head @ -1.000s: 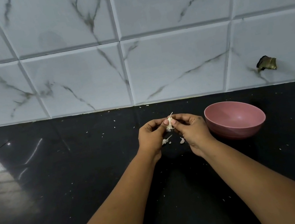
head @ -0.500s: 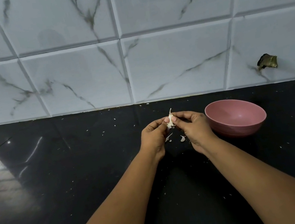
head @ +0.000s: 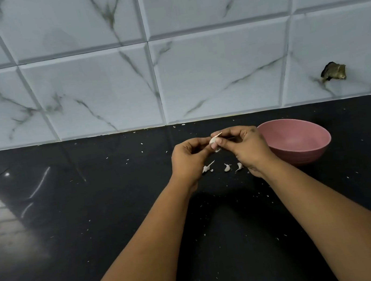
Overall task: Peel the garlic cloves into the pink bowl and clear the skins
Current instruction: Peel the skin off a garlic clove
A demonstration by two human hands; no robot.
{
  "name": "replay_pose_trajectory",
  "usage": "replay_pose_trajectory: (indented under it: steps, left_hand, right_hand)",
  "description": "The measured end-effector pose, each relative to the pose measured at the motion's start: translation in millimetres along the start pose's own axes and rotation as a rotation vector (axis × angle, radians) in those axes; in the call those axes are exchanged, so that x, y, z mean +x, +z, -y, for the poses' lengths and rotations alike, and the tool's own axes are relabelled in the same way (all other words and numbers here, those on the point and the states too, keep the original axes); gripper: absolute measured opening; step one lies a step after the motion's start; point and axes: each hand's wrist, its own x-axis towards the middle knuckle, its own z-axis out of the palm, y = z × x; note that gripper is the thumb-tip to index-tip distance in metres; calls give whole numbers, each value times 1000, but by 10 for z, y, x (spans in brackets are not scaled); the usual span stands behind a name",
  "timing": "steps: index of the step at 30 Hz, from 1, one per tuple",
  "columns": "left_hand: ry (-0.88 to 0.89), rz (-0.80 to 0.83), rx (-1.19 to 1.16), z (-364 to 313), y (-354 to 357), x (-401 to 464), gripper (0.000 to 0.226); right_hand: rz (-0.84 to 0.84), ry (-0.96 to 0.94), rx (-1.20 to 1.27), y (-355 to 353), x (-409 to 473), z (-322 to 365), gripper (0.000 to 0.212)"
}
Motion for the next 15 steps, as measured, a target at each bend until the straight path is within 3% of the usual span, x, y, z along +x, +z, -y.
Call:
replay_pose_trajectory:
  steps: [9, 15]
  left_hand:
    - [-43, 2, -128, -21, -26, 6, 12]
    - [-85, -21, -207, -10, 28, 6, 11]
  right_hand:
    - [-7, 66, 168, 97, -54, 63, 13]
    - [-51, 51, 156, 127, -54, 76, 11]
